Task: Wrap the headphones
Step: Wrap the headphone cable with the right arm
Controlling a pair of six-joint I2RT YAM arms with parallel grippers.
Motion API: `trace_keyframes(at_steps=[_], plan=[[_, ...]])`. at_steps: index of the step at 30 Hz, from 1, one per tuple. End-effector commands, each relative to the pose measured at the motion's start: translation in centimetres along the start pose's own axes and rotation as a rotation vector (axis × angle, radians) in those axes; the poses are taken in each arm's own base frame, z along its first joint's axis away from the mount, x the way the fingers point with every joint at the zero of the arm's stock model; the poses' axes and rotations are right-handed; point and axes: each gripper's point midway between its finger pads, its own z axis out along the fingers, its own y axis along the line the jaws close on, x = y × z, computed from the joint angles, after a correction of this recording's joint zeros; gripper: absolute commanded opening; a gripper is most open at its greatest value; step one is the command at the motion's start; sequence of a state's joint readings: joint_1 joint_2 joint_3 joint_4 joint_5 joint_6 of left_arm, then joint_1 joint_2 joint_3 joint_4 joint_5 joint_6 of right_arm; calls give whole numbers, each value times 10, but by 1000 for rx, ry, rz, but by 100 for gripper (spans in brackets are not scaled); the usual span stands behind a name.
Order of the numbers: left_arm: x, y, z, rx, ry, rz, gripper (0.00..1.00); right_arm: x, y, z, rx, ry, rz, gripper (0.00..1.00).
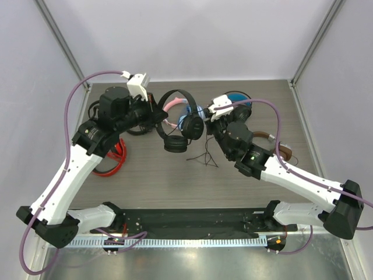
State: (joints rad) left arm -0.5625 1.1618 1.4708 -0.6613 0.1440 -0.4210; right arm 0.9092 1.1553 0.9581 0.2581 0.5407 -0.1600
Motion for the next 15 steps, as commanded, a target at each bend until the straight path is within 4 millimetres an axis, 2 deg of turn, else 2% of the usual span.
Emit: trace_keyframes(at_steps=[1,9,15], plan=[[-41,-35,-15,133,-116,-41,0,-11,-8,0,57,-73,162,13],[-51,-37,-14,131,-155,-94,0,10,12,4,5,-59,300,8],[-66,-40,-18,134,-200,-137,0,34,24,3,-24,-20,366,14]])
